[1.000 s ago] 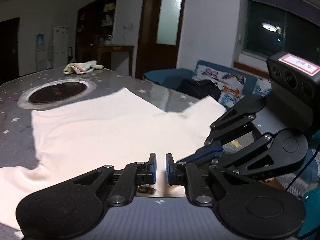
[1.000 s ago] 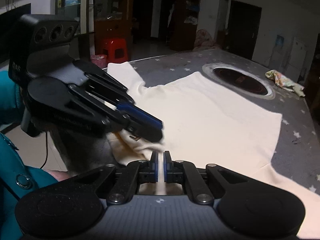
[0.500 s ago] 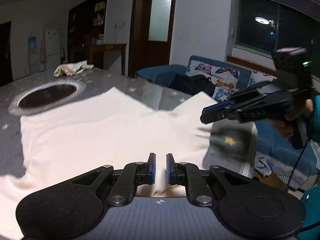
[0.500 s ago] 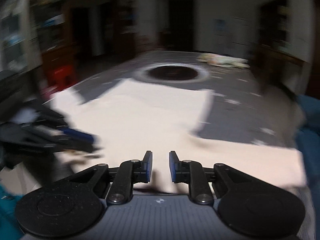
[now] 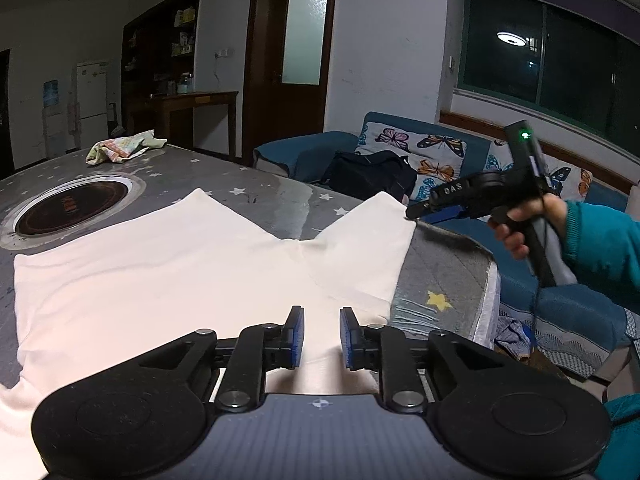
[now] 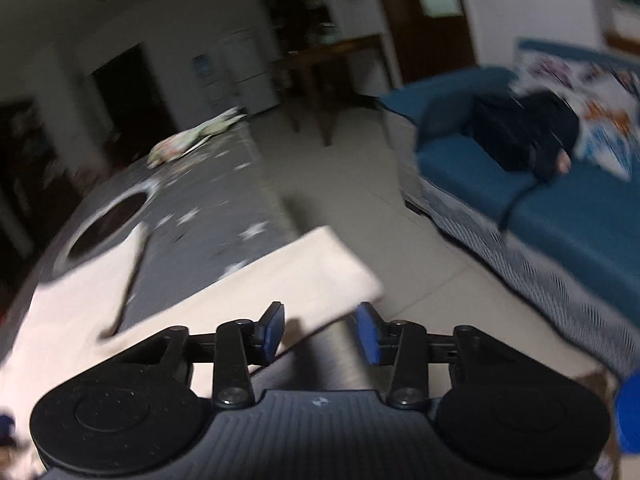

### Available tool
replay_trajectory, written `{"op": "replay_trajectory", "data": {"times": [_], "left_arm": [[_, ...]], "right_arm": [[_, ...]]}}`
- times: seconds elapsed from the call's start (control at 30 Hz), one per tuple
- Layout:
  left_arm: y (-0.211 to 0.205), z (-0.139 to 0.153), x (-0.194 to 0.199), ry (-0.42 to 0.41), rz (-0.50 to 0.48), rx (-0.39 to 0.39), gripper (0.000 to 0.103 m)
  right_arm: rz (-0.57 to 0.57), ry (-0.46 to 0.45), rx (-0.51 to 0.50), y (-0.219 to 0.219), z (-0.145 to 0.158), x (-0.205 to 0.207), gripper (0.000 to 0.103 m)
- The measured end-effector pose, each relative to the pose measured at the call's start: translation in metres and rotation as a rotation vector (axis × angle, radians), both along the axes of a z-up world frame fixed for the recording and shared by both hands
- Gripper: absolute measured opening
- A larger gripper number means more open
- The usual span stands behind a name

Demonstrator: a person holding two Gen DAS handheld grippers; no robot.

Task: Fold clothes
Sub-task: 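Grasp a sleeve cuff with the right gripper and lift it up, then lay the held sleeve across the sweatshirt back and open the right gripper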

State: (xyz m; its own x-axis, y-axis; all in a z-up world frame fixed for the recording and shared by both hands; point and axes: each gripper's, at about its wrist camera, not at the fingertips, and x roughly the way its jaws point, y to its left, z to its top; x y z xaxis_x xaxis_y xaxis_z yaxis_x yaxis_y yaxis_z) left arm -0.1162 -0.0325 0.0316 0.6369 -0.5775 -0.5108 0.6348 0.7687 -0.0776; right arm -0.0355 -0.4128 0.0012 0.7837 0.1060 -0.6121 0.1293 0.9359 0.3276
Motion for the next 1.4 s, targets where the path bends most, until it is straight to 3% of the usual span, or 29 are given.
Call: {"op": "replay_trajectory", "data": {"times": [0.23, 0.4, 0.53, 0.6, 0.67, 0.8, 1.07, 1.4], "left_arm": [[-0.009, -0.002, -0.001, 0.008, -0.006, 0.018, 0.025], [-0.013, 0.0, -0.002, 0.004, -0.011, 0.024, 0.028], [-0.016, 0.0, -0.001, -0.001, -0.017, 0.031, 0.032], [-0.019, -0.001, 0.0, 0.001, -0.022, 0.034, 0.032], [-0.021, -0.002, 0.001, 0.003, -0.027, 0.036, 0.032], [-0.027, -0.004, 0.003, 0.013, -0.043, 0.034, 0.032], [-0.046, -0.008, 0.006, 0.019, -0.119, 0.028, 0.035], [-0.054, -0.016, 0.007, 0.038, -0.176, -0.004, 0.041]], "right_arm": [[-0.038, 0.002, 0.266, -0.043, -0.027, 0.009, 0.047], [-0.075, -0.004, 0.458, -0.061, -0.049, 0.006, 0.041], [-0.074, -0.042, 0.474, -0.067, -0.05, 0.0, 0.023], [-0.073, -0.061, 0.458, -0.067, -0.048, 0.001, 0.009], [-0.082, -0.081, 0.411, -0.064, -0.042, 0.003, 0.008], [-0.06, -0.127, 0.41, -0.058, -0.024, -0.001, 0.005], [0.092, -0.28, 0.378, -0.026, 0.044, -0.009, 0.005], [0.267, -0.347, 0.306, 0.031, 0.11, 0.001, 0.005]]}}
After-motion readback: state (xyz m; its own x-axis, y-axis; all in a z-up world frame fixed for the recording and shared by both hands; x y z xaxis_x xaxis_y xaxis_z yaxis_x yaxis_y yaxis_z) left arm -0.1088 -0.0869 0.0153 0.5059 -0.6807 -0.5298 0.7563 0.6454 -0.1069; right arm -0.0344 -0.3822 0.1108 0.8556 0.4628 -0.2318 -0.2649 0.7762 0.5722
